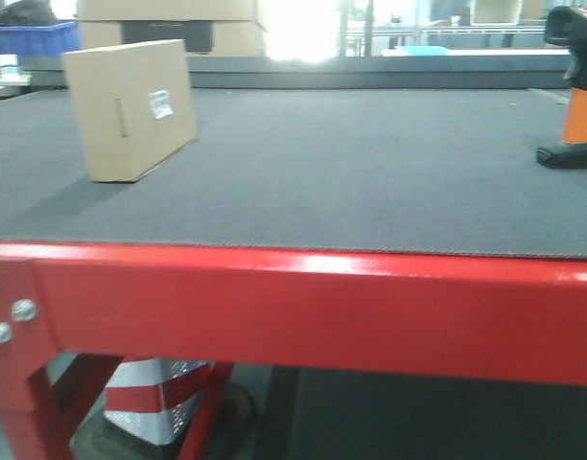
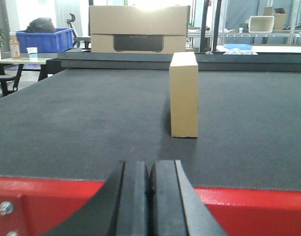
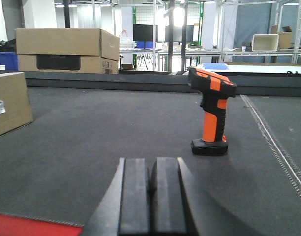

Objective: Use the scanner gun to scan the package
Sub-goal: 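Turn and align the base alongside the table facing the cardboard box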

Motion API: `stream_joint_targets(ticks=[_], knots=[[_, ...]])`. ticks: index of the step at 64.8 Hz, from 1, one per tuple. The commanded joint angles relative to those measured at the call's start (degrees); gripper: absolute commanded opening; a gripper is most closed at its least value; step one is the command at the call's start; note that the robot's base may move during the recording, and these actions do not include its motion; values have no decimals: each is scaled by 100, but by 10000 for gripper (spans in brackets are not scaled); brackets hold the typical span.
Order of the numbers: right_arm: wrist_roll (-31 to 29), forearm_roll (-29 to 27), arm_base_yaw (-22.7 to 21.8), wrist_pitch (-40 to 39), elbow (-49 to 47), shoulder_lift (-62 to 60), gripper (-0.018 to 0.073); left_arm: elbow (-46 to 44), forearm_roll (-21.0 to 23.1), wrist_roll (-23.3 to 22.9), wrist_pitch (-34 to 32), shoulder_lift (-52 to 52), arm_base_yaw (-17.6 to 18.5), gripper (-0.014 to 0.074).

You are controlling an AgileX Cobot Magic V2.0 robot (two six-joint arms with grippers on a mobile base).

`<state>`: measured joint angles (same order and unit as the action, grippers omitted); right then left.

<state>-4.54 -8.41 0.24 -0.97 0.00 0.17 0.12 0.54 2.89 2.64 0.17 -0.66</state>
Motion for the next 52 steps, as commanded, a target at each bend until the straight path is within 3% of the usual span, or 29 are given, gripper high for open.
stream_joint_targets(ticks=[1, 52], knots=[[-7, -1, -13, -81, 0, -17, -162, -12, 36, -39, -106, -17, 42, -111], [-7, -1, -13, -81, 0, -17, -162, -12, 36, -39, -106, -17, 42, -111]])
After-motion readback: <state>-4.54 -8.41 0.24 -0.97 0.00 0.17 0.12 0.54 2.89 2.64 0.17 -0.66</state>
